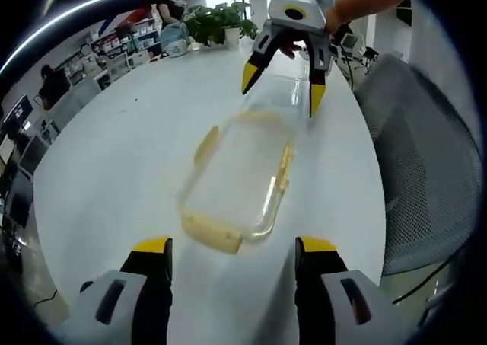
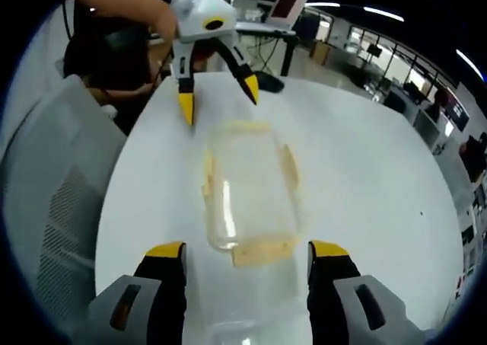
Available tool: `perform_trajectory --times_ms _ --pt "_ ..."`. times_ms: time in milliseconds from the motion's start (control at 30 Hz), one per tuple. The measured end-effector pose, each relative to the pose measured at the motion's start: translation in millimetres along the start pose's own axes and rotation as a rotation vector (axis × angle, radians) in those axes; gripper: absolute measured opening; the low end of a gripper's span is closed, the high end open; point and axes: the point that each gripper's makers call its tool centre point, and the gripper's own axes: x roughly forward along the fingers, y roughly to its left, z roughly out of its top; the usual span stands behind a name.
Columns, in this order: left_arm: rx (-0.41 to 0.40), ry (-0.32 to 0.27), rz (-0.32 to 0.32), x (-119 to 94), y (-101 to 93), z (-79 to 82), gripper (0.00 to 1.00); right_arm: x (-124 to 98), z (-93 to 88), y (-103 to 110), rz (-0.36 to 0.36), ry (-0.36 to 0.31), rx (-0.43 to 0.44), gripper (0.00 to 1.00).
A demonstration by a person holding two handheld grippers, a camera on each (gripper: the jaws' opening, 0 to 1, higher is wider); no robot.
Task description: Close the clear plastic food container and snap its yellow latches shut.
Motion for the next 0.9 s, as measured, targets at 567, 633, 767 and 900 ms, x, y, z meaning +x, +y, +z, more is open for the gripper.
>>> perform_trajectory --times_ms 567,633,767,900 --pt "0.117 0.075 -0.041 9.9 10.7 -3.4 0.65 12.2 -5.6 -7.8 0.024 0.061 -0.037 0.61" --pt "0.129 0.080 -0.047 10.5 11.2 -3.5 0.65 13.8 -5.8 -9.2 0.023 0.067 -0.046 0.60" --pt "0.154 0.100 -0.051 11.4 13.9 -4.2 0.63 17.5 -10.8 -9.1 0.037 0.093 -0.060 0.59" --pt "0.164 0.109 -0.070 15.1 13.5 -5.2 0.63 20.1 -14.3 -8.9 0.054 0.110 -0.052 0.58"
